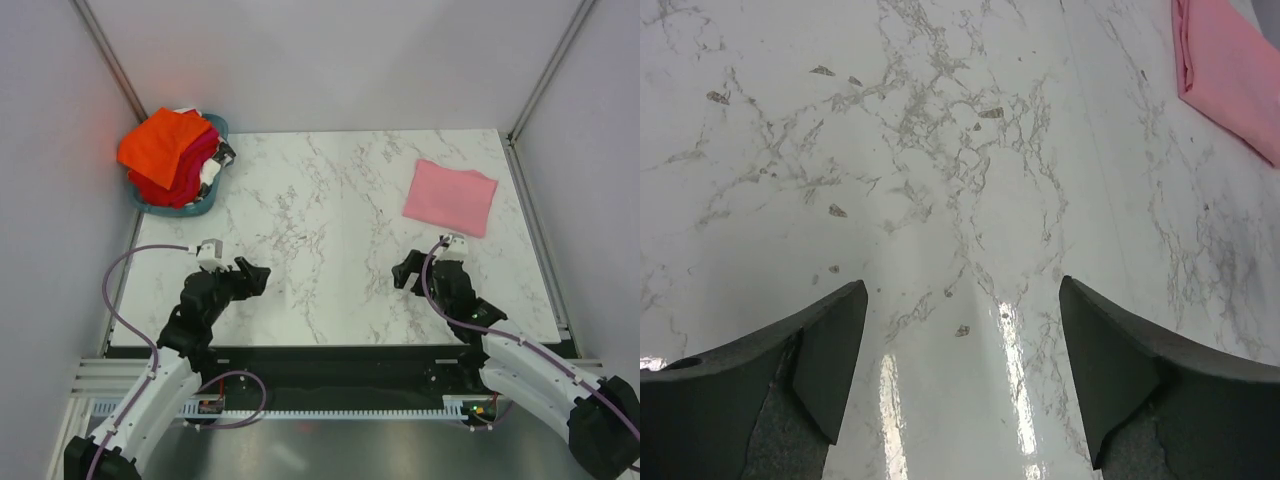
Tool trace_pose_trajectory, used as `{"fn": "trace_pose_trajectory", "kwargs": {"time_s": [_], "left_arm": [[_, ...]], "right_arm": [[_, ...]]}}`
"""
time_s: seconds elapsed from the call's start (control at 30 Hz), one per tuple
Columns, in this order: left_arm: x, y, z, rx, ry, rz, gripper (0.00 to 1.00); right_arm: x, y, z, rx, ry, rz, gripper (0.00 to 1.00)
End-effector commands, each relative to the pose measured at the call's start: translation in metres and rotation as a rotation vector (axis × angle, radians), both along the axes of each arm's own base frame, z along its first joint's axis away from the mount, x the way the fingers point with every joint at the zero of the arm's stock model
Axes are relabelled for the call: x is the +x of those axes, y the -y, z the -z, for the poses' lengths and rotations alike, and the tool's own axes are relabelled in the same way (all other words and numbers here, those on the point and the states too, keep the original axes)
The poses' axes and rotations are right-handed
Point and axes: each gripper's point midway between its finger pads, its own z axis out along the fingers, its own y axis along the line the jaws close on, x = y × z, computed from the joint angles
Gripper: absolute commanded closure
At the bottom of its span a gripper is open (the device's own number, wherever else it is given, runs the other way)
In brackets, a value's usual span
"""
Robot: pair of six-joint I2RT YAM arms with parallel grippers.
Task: Fold and stack the t-shirts
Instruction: Grab the tshirt from the pile
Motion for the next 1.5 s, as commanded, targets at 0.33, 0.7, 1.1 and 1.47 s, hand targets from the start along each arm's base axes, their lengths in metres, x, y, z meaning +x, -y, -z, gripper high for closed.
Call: {"fn": "trace_pose_trajectory", "kwargs": {"time_s": [0.33, 0.7, 1.1, 1.47], "left_arm": [[0.033, -0.025, -0.007, 0.019, -0.111, -0.236, 0.0], [0.137, -0.057, -0.074, -0.157, -0.138, -0.544, 0.02], [0.245, -0.199, -0.183, -0.253, 0.0, -0.946, 0.21], [0.272, -0.23, -0.158, -0.133, -0.045, -0.996, 0.34]], "right_arm": [[-0.002, 0.001, -0.019, 0.095, 0.051, 0.036, 0.02], [-0.004, -0.001, -0.02, 0.102, 0.058, 0.025, 0.05], [-0.01, 0.0, -0.025, 0.117, 0.073, 0.011, 0.05], [-0.011, 0.001, -0.023, 0.115, 0.064, 0.018, 0.05]]}}
